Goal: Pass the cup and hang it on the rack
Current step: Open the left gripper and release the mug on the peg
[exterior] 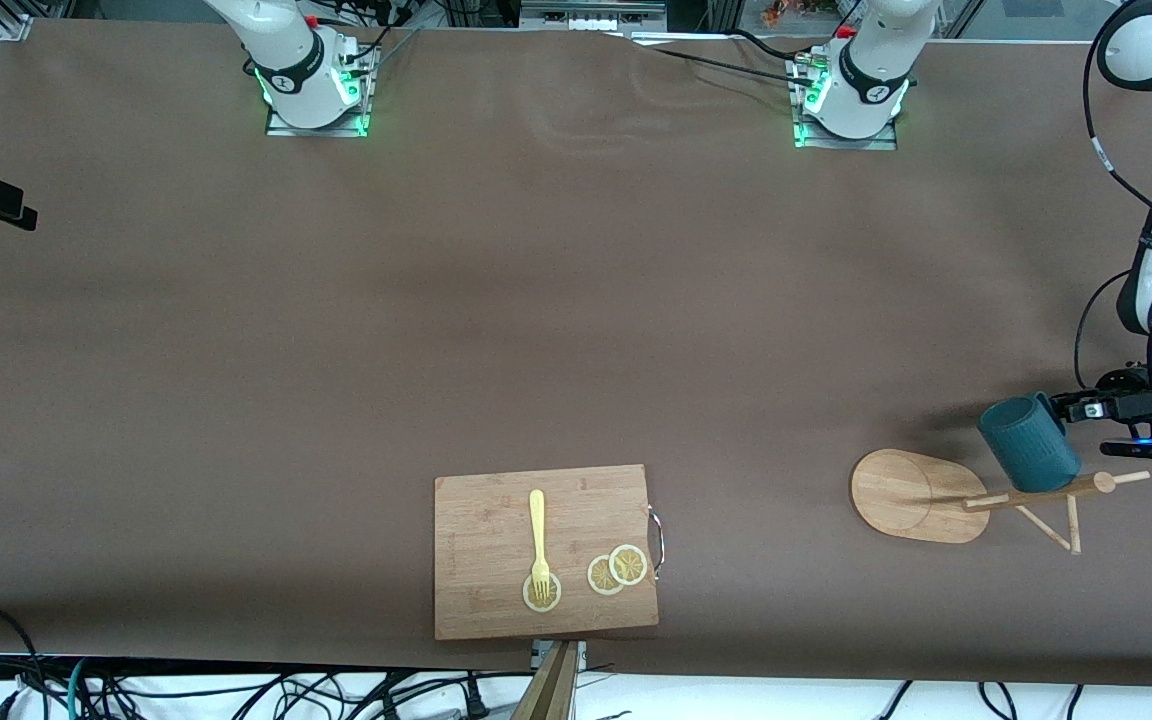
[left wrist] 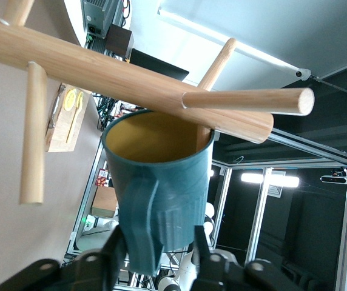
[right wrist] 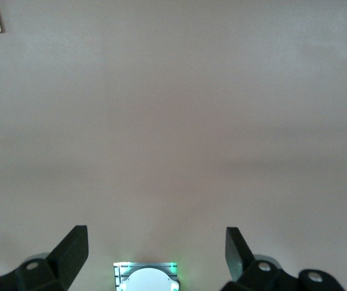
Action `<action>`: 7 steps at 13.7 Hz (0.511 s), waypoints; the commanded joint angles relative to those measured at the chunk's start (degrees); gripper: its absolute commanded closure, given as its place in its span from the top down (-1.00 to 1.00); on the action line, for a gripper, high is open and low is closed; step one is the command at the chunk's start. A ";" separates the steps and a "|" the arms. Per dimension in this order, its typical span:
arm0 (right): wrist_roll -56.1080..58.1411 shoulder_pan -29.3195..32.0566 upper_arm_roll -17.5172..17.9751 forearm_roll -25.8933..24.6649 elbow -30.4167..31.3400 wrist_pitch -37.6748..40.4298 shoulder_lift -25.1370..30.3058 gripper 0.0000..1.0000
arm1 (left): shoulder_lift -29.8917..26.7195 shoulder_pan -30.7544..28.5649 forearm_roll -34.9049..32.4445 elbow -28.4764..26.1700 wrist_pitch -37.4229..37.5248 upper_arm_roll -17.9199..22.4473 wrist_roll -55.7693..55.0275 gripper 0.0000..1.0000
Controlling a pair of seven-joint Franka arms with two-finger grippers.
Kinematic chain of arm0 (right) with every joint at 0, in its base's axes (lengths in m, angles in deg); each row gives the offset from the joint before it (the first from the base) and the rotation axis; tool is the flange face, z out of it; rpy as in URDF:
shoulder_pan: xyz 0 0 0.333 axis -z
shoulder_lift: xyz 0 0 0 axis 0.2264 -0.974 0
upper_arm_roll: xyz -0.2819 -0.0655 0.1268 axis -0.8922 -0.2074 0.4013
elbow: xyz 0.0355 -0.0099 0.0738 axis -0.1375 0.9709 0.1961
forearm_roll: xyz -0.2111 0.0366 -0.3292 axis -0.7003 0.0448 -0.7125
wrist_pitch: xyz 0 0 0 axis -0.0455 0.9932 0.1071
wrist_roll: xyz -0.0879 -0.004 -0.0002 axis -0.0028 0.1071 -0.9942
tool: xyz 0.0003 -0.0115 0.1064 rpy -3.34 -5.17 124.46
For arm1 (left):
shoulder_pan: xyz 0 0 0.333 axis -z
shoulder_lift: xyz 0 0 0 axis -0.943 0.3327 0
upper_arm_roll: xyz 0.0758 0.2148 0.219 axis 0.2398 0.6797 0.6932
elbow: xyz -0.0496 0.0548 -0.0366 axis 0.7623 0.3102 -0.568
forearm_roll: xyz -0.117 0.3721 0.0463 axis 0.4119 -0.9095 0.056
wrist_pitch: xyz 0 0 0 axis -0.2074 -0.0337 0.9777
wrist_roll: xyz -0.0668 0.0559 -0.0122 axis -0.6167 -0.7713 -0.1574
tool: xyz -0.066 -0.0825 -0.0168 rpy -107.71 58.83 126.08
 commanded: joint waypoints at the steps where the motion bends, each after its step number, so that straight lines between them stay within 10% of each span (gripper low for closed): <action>1: 0.13 0.24 -0.08 0.94 0.82 -0.54 0.77 1.00 | 1.00 -0.09 -0.24 2.15 0.94 -0.17 -0.29 1.00; 7: 0.13 0.24 -0.08 0.94 0.82 -0.54 0.77 1.00 | -1.37 0.44 -21.13 9.44 0.76 -0.16 0.77 1.00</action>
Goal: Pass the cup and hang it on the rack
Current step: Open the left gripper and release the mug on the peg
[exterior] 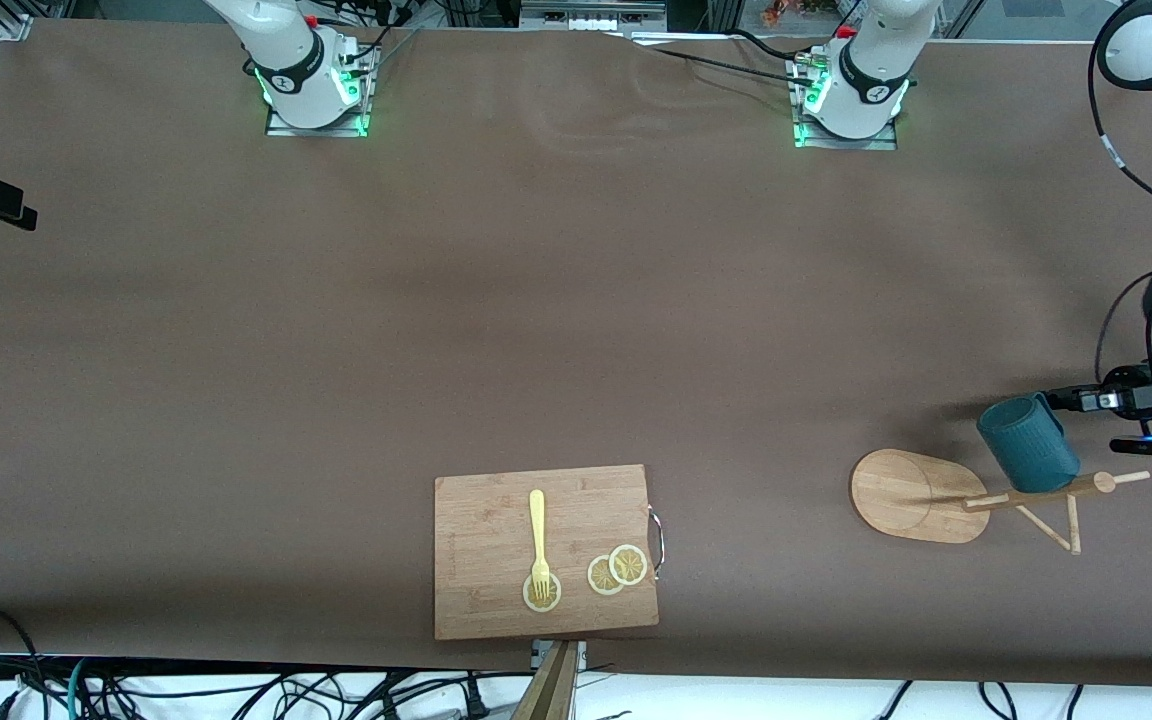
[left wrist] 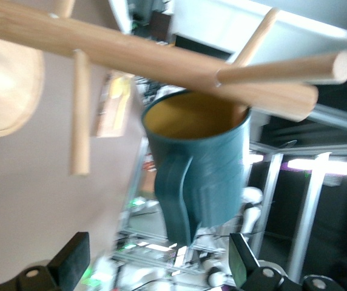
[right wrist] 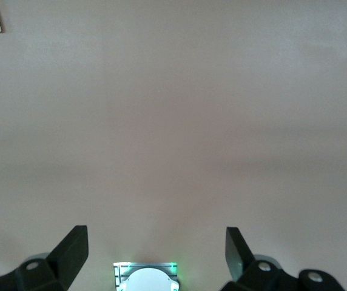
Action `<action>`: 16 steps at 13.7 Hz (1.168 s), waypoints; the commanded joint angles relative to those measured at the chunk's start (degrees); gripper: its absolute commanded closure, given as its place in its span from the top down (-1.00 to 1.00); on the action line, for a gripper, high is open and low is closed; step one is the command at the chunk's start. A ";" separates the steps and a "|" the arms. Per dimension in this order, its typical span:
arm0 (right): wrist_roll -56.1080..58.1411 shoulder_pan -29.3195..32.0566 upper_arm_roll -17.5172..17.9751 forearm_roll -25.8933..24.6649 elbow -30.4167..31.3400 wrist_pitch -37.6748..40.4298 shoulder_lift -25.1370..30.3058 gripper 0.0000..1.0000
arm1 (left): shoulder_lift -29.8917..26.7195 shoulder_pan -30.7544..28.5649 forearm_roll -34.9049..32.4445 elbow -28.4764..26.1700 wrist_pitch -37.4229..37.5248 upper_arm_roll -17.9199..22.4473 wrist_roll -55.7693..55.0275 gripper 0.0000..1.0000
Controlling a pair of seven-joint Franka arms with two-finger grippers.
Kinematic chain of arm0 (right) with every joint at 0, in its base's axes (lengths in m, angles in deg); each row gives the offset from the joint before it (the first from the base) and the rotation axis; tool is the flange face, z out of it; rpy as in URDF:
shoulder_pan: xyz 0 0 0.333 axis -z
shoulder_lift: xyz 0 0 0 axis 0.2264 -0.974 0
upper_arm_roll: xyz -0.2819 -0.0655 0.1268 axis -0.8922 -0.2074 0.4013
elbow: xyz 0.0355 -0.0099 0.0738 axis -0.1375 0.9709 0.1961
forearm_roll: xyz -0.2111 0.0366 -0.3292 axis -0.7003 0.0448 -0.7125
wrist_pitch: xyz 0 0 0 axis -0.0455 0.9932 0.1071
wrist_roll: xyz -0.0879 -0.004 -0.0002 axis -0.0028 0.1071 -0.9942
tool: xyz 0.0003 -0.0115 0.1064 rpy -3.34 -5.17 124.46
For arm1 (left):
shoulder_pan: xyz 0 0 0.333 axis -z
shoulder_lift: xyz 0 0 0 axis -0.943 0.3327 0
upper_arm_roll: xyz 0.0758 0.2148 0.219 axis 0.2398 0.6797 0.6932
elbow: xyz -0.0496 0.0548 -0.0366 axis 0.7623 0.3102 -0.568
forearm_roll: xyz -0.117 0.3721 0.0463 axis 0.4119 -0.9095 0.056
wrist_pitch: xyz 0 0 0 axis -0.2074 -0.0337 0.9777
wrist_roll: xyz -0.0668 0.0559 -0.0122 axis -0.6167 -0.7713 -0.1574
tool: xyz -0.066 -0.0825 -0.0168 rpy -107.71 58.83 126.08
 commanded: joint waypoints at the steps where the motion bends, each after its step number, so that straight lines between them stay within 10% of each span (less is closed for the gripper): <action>1: 0.13 0.24 -0.08 0.94 0.82 -0.53 0.77 1.00 | -2.98 0.74 -10.85 3.25 0.47 -0.40 0.27 1.00; 9: 0.04 0.32 -0.16 0.86 0.82 -0.53 0.77 1.00 | -23.02 17.42 -44.44 1.59 -8.49 -0.49 -3.06 1.00; 16: 0.21 0.41 -0.16 0.86 0.82 -0.71 0.51 1.00 | -28.74 35.96 -68.25 0.62 -10.87 -0.58 -23.08 1.00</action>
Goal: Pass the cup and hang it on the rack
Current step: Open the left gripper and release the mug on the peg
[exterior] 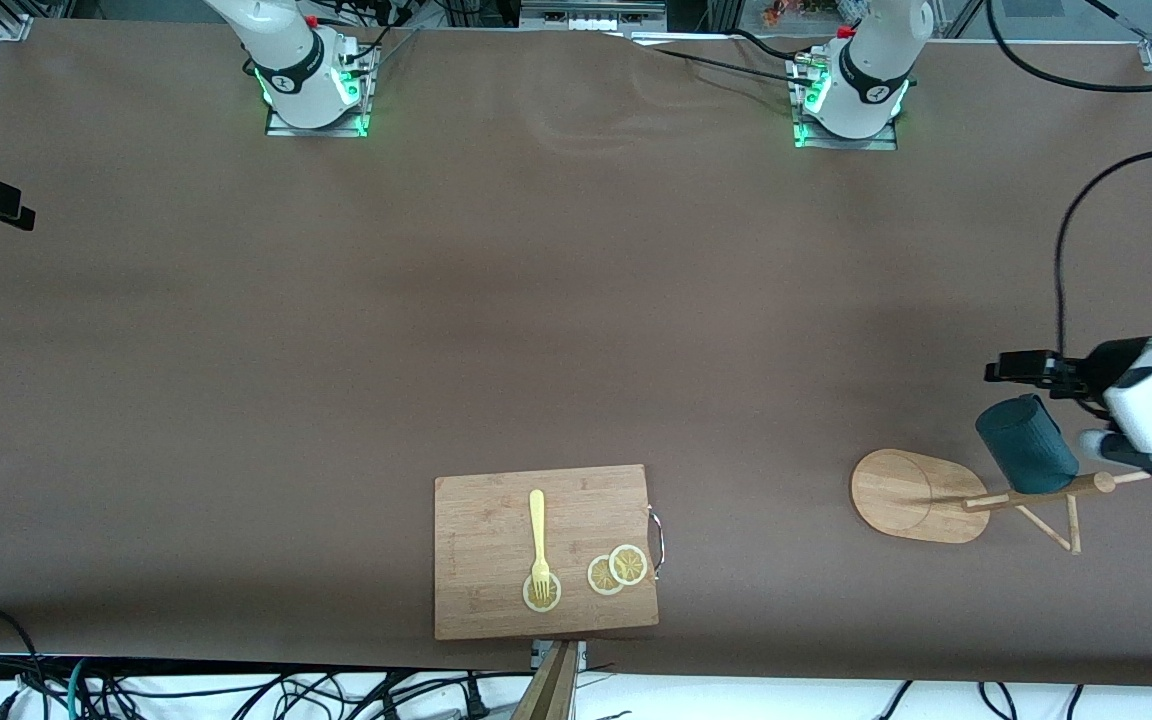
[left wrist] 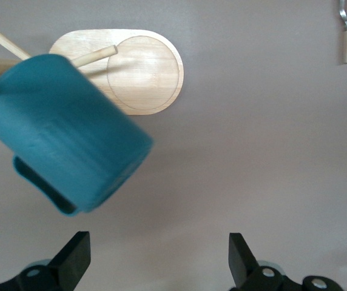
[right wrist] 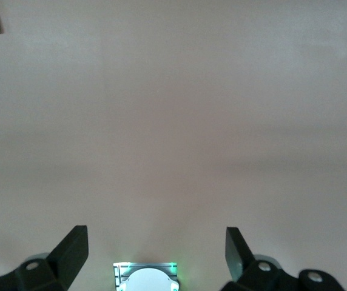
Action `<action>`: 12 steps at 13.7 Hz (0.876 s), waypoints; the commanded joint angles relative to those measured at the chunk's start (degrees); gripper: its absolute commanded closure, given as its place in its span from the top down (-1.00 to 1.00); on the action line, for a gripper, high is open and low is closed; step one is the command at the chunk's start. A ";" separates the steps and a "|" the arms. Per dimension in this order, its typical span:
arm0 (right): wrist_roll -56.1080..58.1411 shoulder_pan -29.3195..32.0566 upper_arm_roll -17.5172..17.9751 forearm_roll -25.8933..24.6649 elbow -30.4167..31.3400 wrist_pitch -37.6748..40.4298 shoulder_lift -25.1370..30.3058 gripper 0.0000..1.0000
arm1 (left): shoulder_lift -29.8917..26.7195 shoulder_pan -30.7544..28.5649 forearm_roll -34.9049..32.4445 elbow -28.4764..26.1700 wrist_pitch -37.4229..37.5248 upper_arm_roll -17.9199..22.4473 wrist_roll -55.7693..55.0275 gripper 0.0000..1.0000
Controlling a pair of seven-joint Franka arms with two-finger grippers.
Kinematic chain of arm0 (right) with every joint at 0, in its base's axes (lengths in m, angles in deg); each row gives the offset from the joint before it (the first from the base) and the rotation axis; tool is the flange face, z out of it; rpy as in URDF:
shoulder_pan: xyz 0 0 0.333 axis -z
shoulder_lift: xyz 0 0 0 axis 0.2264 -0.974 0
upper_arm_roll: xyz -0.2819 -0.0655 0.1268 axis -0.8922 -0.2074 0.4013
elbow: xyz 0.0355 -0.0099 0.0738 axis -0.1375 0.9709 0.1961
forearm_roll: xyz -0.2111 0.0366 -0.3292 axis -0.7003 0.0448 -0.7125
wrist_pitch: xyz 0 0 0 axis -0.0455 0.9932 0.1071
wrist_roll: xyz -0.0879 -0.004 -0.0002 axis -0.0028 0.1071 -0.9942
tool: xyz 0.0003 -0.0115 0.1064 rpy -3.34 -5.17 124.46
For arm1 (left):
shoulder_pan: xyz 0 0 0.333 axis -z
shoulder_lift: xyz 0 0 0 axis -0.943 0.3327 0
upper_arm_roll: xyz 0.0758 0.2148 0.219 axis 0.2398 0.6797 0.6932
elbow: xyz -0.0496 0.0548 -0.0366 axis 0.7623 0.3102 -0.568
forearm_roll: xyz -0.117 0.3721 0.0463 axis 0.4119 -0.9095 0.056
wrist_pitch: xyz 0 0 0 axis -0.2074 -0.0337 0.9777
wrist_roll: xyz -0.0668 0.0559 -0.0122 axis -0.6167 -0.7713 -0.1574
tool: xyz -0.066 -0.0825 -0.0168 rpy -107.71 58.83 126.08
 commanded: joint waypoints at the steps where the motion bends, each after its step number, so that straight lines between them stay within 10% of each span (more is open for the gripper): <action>1: 0.22 0.34 0.00 0.85 0.81 -0.85 0.43 1.00 | -3.20 6.75 -8.29 -3.36 -1.34 1.15 -7.72 1.00; 4: 0.22 0.34 -0.09 0.76 0.73 -1.03 0.25 1.00 | -6.34 9.84 -8.84 -7.56 -3.97 0.54 -14.75 1.00; 8: 0.22 0.25 0.00 0.76 0.73 -1.03 0.08 1.00 | -24.43 9.59 -7.71 -33.81 -22.30 0.45 -17.33 1.00; 12: 0.22 0.34 0.00 0.76 0.73 -1.03 0.08 1.00 | -26.75 5.37 0.82 -34.84 -22.88 0.53 -7.45 1.00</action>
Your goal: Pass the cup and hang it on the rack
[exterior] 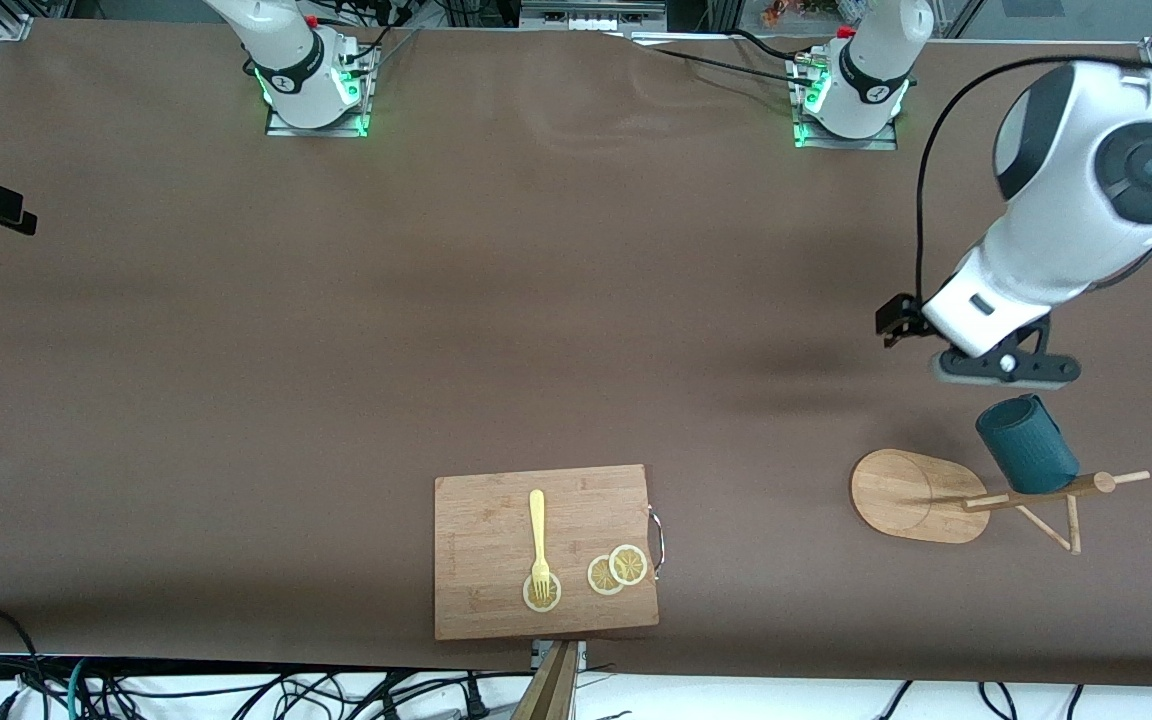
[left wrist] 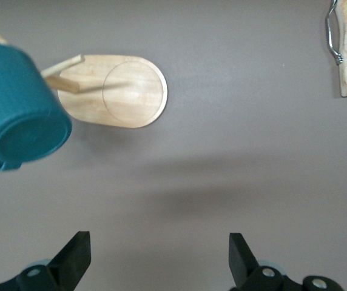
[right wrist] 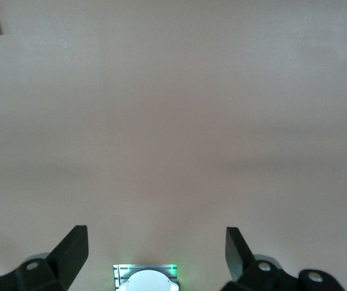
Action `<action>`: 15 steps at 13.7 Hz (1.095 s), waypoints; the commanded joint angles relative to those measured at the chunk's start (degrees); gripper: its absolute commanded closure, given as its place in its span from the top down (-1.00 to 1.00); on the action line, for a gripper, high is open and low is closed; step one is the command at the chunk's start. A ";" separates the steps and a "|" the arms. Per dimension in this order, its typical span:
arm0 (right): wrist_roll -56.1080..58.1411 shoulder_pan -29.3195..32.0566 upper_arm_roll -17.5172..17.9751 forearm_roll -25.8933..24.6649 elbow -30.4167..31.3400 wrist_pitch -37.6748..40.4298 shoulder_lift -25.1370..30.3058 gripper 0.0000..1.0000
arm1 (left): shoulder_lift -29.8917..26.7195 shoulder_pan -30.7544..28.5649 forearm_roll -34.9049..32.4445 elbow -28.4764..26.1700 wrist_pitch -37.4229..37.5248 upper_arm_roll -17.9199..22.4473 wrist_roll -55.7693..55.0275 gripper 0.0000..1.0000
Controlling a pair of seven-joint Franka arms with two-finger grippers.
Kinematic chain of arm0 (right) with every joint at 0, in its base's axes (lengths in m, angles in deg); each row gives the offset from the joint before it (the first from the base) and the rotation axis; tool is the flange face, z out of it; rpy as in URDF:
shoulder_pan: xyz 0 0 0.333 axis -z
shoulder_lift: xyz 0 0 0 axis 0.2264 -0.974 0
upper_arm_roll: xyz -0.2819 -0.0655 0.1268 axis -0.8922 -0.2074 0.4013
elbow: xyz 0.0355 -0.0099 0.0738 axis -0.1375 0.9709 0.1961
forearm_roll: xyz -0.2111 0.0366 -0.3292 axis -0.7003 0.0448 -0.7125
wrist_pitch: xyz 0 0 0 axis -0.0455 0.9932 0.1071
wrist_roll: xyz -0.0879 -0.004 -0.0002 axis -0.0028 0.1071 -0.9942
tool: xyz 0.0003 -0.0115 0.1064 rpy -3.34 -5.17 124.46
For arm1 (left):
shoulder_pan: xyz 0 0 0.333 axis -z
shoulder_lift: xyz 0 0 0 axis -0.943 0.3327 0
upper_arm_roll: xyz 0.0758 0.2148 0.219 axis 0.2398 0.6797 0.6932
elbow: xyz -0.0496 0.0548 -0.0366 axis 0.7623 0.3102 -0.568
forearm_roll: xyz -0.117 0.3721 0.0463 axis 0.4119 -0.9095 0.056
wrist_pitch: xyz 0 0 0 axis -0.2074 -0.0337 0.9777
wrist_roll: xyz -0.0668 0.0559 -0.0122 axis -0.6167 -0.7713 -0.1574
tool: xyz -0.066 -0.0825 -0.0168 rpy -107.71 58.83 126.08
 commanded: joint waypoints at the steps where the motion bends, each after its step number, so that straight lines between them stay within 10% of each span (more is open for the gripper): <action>1: 0.22 0.34 0.01 0.76 0.67 -0.52 0.47 1.00 | -2.74 -2.30 2.71 -2.45 -1.30 0.17 10.19 1.00; 4: 0.22 0.34 0.01 0.76 0.67 -0.52 0.47 1.00 | -2.99 -0.90 2.71 0.53 0.10 0.96 9.96 1.00; 10: 0.22 0.34 0.01 0.76 0.67 -0.61 0.47 1.00 | -5.72 12.79 5.96 0.45 2.21 18.42 6.53 1.00; 15: 0.22 0.34 0.01 0.85 0.67 -0.52 0.47 1.00 | -6.25 14.13 5.70 1.16 5.11 18.63 3.02 1.00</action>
